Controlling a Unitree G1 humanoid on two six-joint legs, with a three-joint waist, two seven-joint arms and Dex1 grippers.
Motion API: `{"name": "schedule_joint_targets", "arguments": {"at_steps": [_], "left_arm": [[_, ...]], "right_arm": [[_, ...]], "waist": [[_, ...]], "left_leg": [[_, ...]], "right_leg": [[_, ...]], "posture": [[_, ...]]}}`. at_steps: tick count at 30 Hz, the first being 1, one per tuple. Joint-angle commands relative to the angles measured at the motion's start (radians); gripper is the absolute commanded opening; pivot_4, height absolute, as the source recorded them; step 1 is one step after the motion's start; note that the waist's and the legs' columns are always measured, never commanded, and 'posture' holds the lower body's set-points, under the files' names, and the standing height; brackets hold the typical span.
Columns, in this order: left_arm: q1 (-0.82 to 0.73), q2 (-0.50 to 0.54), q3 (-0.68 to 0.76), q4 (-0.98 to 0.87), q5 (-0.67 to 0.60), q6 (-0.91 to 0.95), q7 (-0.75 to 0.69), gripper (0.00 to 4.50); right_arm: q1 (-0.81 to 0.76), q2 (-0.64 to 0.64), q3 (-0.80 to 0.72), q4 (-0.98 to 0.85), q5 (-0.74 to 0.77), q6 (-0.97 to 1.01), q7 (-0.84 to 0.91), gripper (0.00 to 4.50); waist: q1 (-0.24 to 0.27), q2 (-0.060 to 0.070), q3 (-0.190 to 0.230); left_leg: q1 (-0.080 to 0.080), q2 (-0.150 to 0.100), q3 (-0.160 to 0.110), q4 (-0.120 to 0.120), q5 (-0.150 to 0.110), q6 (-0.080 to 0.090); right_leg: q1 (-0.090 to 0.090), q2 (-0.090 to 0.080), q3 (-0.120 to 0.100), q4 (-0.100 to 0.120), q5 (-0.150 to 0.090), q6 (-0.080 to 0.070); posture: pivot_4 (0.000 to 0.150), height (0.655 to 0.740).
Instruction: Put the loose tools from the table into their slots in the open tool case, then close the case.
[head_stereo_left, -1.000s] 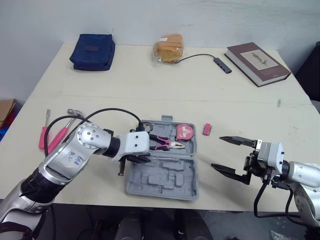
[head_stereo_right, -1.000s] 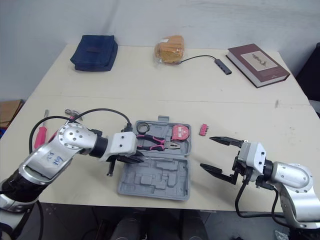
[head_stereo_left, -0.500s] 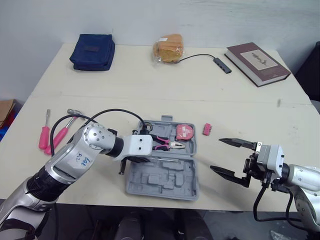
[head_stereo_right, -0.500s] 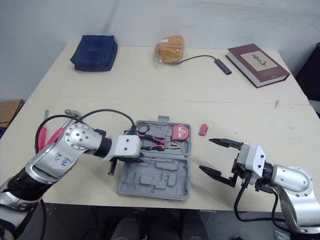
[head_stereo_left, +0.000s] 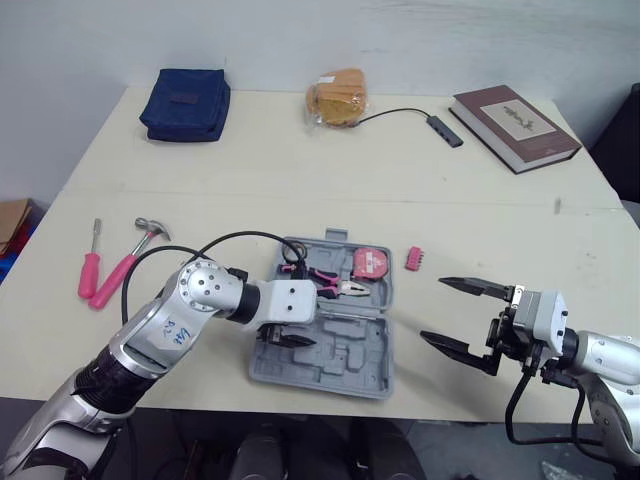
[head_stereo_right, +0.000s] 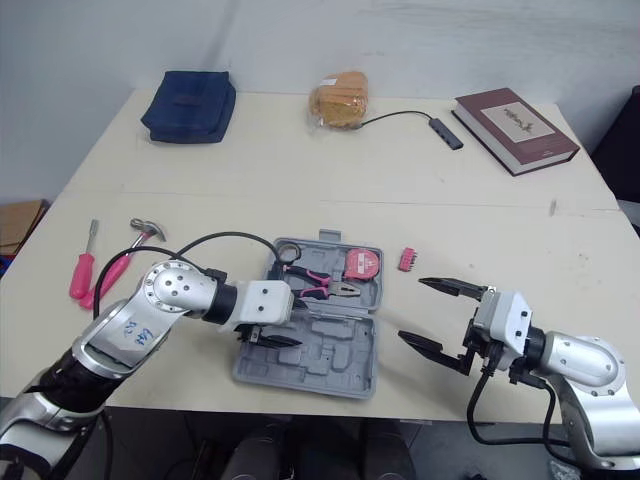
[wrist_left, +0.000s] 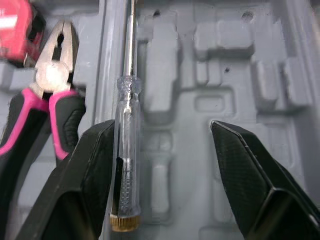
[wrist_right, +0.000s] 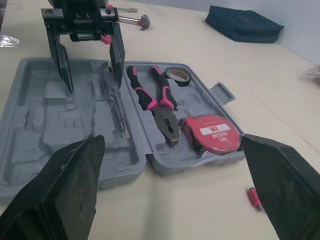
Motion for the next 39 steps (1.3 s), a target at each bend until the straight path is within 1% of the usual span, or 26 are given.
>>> {"name": "schedule_joint_targets", "arguments": {"at_steps": [1,4,9,14,20,23,26,28,31,33,34,36,39], "left_arm": [[0.035,0.054,0.052,0.019,0.005,-0.091,-0.023,3.05],[0.059,0.085,0.075,0.056,0.006,-0.136,-0.031,3.05],[0.065,0.064,0.092,0.084,-0.015,-0.163,-0.032,3.05],[0.032,0.031,0.074,0.084,-0.004,-0.131,-0.033,3.05],[0.022,0.008,0.095,0.094,-0.021,-0.130,-0.030,3.05],[0.022,-0.015,0.118,0.095,-0.056,-0.116,-0.027,3.05],[0.014,-0.047,0.200,0.110,-0.170,-0.124,-0.059,3.05],[0.014,-0.041,0.247,0.153,-0.208,-0.148,-0.086,3.05],[0.006,-0.037,0.286,0.229,-0.229,-0.163,-0.101,2.29],[0.000,-0.037,0.278,0.260,-0.213,-0.175,-0.101,1.40],[-0.001,-0.038,0.271,0.269,-0.206,-0.180,-0.103,1.13],[0.002,-0.041,0.247,0.287,-0.183,-0.207,-0.110,0.09],[0.016,-0.041,0.216,0.299,-0.160,-0.218,-0.119,0.03]], "right_arm": [[0.010,0.007,-0.013,-0.041,0.003,-0.013,-0.012,4.50],[0.016,0.009,-0.015,-0.042,0.003,-0.014,-0.017,4.50],[0.018,0.013,-0.017,-0.036,-0.004,-0.022,-0.028,4.50],[0.018,0.016,-0.016,-0.034,-0.010,-0.026,-0.032,4.50],[0.027,0.021,-0.015,-0.038,-0.016,-0.031,-0.039,4.50],[0.030,0.024,-0.013,-0.041,-0.017,-0.032,-0.041,4.50],[0.032,0.023,-0.015,-0.043,-0.017,-0.032,-0.041,4.50],[0.035,0.022,-0.016,-0.038,-0.018,-0.035,-0.038,4.50],[0.035,0.021,-0.015,-0.035,-0.019,-0.037,-0.038,4.50],[0.034,0.021,-0.013,-0.033,-0.020,-0.037,-0.037,4.50],[0.032,0.022,-0.011,-0.033,-0.021,-0.037,-0.038,4.50],[0.030,0.023,-0.006,-0.033,-0.023,-0.036,-0.039,4.50],[0.028,0.024,-0.004,-0.032,-0.024,-0.036,-0.040,4.50]], "waist": [[-0.001,0.000,0.000],[0.000,0.000,0.000],[0.003,0.000,0.000],[0.003,0.000,0.000],[-0.001,0.000,0.000],[0.001,0.000,0.000],[0.001,0.000,0.000],[-0.001,0.000,0.000],[-0.001,0.000,0.000],[0.000,0.000,0.000],[0.000,0.000,0.000],[0.001,0.000,0.000],[0.001,0.000,0.000]], "left_leg": [[0.000,0.000,0.000,0.000,0.000,0.000],[0.000,0.000,0.000,0.000,0.000,0.000],[0.000,0.000,0.000,0.000,0.000,0.001],[0.000,-0.001,0.000,0.000,0.000,0.001],[0.000,-0.001,0.000,0.000,0.000,0.001],[0.000,0.000,0.000,0.001,0.000,0.001],[0.000,0.000,0.000,0.002,0.000,0.001],[0.000,0.000,0.000,0.002,0.000,0.001],[0.000,0.000,0.000,0.002,0.000,0.001],[0.000,0.000,0.000,0.003,0.000,0.001],[0.000,0.000,0.000,0.003,0.000,0.001],[0.000,0.000,0.000,0.004,-0.001,0.001],[-0.001,0.000,0.000,0.005,-0.001,0.002]], "right_leg": [[0.000,0.000,0.000,0.000,0.000,0.000],[0.000,0.000,0.000,0.000,0.000,0.000],[0.000,-0.002,0.000,0.000,0.000,0.000],[0.000,-0.002,0.000,0.000,0.000,0.000],[0.000,-0.001,0.000,0.000,0.000,0.000],[0.000,-0.001,0.000,0.001,0.000,0.000],[0.000,-0.001,0.000,0.001,0.000,0.000],[0.000,-0.001,0.000,0.002,0.000,0.000],[0.000,-0.001,0.000,0.003,0.000,0.000],[0.000,-0.001,0.000,0.003,0.000,0.000],[0.000,-0.001,-0.001,0.003,0.000,0.000],[0.000,-0.001,0.000,0.003,0.000,0.000],[0.000,-0.001,0.000,0.003,0.000,0.000]], "posture": [[0.150,0.7400],[0.150,0.7400],[0.150,0.7400],[0.150,0.7400],[0.150,0.7400],[0.150,0.7400],[0.150,0.7400],[0.150,0.7400],[0.150,0.7400],[0.150,0.7400],[0.150,0.7400],[0.150,0.7400],[0.150,0.7400]]}}
